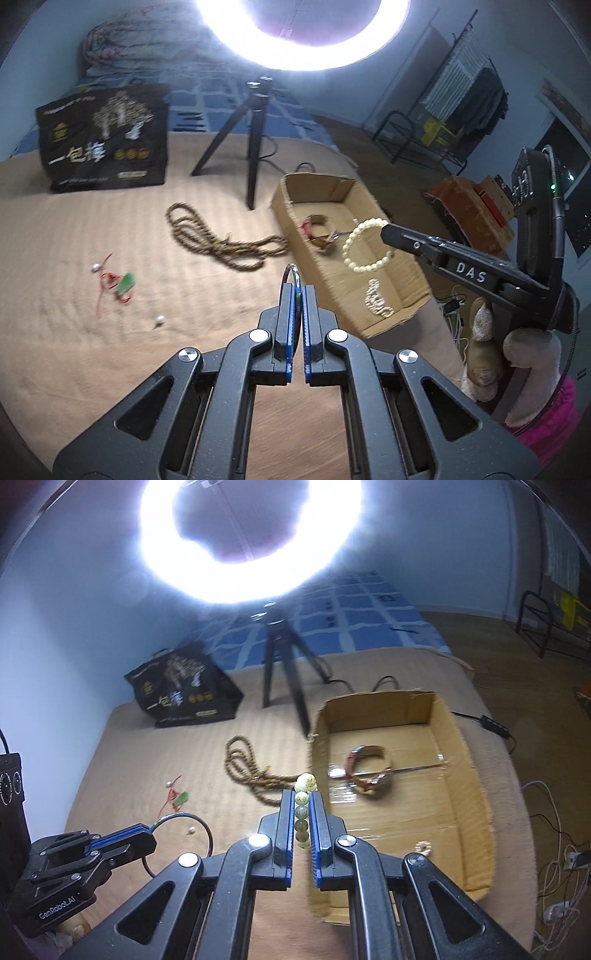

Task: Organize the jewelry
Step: 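Lift and carry the bangle and bead bracelet over the box with both tools, then open both tools to release the bangle and bracelet into the box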

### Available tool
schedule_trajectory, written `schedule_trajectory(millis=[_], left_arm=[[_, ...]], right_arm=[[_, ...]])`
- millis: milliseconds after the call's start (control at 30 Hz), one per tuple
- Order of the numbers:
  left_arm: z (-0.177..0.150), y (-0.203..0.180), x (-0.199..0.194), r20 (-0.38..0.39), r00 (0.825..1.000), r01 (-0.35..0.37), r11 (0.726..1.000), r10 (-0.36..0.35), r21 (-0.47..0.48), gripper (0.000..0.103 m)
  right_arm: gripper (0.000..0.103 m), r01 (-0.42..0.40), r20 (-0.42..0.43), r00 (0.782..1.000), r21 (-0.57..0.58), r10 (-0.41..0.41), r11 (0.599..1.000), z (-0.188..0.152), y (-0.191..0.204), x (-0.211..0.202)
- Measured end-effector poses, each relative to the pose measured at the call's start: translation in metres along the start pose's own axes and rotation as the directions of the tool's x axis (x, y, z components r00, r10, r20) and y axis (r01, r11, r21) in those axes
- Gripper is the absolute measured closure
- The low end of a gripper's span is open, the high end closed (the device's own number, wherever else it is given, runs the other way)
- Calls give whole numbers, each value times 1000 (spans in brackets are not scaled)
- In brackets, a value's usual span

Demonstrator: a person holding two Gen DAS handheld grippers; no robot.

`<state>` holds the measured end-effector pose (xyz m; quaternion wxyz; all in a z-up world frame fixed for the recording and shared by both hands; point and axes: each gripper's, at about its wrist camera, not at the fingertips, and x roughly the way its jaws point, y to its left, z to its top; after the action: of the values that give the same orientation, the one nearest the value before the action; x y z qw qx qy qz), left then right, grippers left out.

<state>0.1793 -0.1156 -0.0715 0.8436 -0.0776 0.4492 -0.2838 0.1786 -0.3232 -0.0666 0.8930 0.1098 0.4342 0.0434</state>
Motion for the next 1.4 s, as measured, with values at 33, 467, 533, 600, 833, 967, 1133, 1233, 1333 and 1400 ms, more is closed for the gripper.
schedule_trajectory(millis=[33, 467, 533, 600, 833, 967, 1133, 1233, 1333, 1400], left_arm=[[2, -4, 2, 2, 1000, 5, 1000, -5, 6, 102], [16, -56, 43, -9, 998, 61, 996, -61, 60, 102], [15, -61, 49, -16, 998, 64, 996, -63, 64, 102], [14, -63, 55, -22, 998, 65, 996, -64, 64, 102], [12, -68, 75, -46, 997, 64, 996, -62, 56, 102], [8, -69, 84, -61, 997, 58, 996, -54, 60, 102], [6, -71, 88, -68, 997, 47, 996, -43, 72, 102], [6, -71, 88, -68, 997, 50, 996, -45, 76, 102], [6, -74, 86, -64, 997, 50, 995, -44, 90, 102], [6, -76, 85, -62, 997, 48, 994, -43, 97, 102]], right_arm=[[98, 7, 3, 1000, 9, -7, 1000, 1, -6, -1], [98, 59, 4, 998, 73, -60, 996, 3, -56, 0], [98, 64, 1, 998, 78, -65, 995, 2, -62, 1], [98, 70, -4, 998, 83, -70, 994, 2, -67, 4], [98, 85, -22, 996, 94, -84, 992, 0, -78, 14], [98, 94, -34, 995, 96, -91, 991, -1, -82, 19], [98, 101, -41, 994, 109, -97, 989, -3, -87, 23], [98, 104, -42, 994, 117, -99, 988, -3, -90, 23], [96, 106, -41, 994, 120, -102, 987, -3, -90, 23], [92, 106, -35, 994, 120, -102, 987, -2, -90, 22]])
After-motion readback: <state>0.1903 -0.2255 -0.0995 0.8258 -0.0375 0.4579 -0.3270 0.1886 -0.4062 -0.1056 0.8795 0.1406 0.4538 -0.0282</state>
